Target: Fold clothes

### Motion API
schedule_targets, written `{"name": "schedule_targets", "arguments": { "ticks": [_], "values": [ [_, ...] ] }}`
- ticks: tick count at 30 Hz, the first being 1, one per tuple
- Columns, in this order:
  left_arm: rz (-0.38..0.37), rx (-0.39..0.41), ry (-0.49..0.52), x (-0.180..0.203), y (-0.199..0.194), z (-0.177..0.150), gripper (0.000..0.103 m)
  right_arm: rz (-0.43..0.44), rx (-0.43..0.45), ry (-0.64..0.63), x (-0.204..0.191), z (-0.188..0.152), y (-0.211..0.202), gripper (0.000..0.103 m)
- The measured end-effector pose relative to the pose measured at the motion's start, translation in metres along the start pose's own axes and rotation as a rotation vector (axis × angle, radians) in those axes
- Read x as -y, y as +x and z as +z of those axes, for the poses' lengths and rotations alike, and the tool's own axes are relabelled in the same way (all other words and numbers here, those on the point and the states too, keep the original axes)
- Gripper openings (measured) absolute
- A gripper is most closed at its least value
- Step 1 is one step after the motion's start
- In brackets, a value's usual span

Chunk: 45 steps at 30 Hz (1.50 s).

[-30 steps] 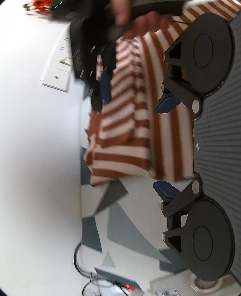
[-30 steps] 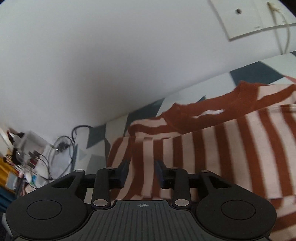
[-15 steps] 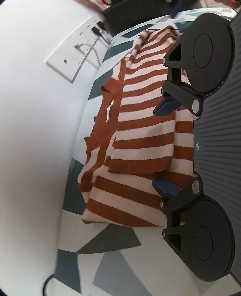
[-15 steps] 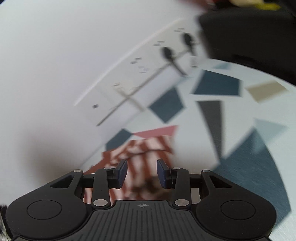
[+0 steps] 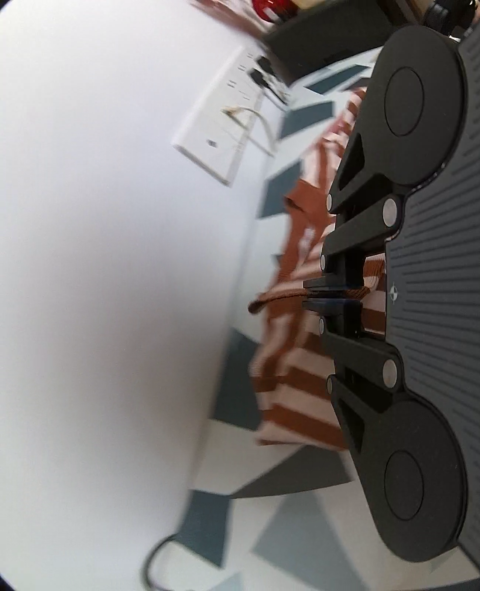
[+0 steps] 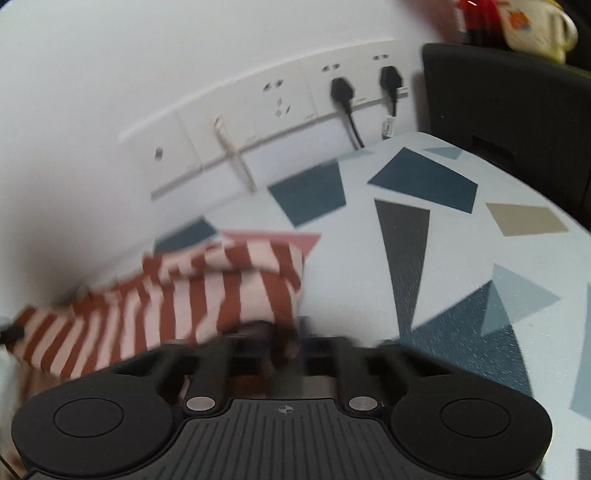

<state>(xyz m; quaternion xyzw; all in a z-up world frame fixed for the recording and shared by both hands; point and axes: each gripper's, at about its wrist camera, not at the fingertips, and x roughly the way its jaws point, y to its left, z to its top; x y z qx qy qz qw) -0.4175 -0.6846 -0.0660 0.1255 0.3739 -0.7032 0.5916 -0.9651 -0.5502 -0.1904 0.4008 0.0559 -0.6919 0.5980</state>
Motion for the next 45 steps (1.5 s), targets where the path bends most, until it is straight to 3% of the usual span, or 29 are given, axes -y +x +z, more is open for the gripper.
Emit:
{"name": "schedule_targets", "arguments": {
  "ticks": [3, 5, 9, 11, 14, 17, 21, 24, 26, 31, 34, 39, 42, 45],
  "values": [
    [0.006, 0.069, 0.011, -0.005, -0.017, 0.008, 0.003, 0.048, 0.057, 0.007, -0.003, 0.010, -0.014, 0.005],
    [0.020, 0.094, 0.018, -0.013, -0.026, 0.009, 0.003, 0.076, 0.050, -0.081, -0.015, 0.010, -0.023, 0.005],
    [0.115, 0.004, 0.030, -0.038, -0.013, -0.021, 0.003, 0.104, -0.128, -0.218, -0.025, 0.002, -0.018, 0.009],
    [0.160, -0.043, 0.048, -0.048, -0.003, -0.040, 0.003, 0.108, -0.157, -0.214, -0.021, 0.003, -0.019, 0.019],
    [0.179, -0.027, 0.088, -0.044, 0.002, -0.044, 0.003, 0.174, -0.088, -0.138, -0.011, 0.017, -0.027, 0.034],
    [0.199, -0.011, 0.128, -0.041, 0.007, -0.048, 0.003, 0.224, -0.062, -0.046, -0.007, 0.036, -0.018, 0.034],
    [0.223, 0.006, 0.176, -0.039, 0.015, -0.052, 0.003, 0.206, -0.113, -0.069, -0.020, 0.054, 0.022, 0.034],
    [0.227, 0.038, 0.238, -0.037, 0.004, -0.051, 0.003, 0.210, -0.182, -0.016, -0.023, 0.064, 0.054, 0.032],
    [0.231, 0.066, 0.287, -0.033, 0.002, -0.049, 0.003, 0.200, -0.203, 0.024, -0.022, 0.069, 0.069, 0.009],
    [0.251, 0.093, 0.364, -0.028, 0.009, -0.053, 0.003, 0.131, -0.175, 0.139, -0.006, 0.075, 0.088, 0.005],
    [0.237, 0.088, 0.382, -0.025, 0.010, -0.063, 0.003, 0.090, -0.132, 0.165, 0.002, 0.073, 0.094, 0.005],
    [0.252, 0.193, 0.464, -0.013, 0.000, -0.060, 0.003, 0.094, -0.061, 0.114, -0.003, 0.070, 0.088, 0.005],
    [0.227, 0.046, 0.394, -0.029, 0.023, -0.058, 0.003, 0.039, -0.073, 0.067, -0.002, 0.065, 0.098, 0.009],
    [0.214, 0.033, 0.400, -0.027, 0.021, -0.065, 0.004, 0.021, -0.052, 0.016, -0.004, 0.063, 0.080, 0.029]
  ]
}}
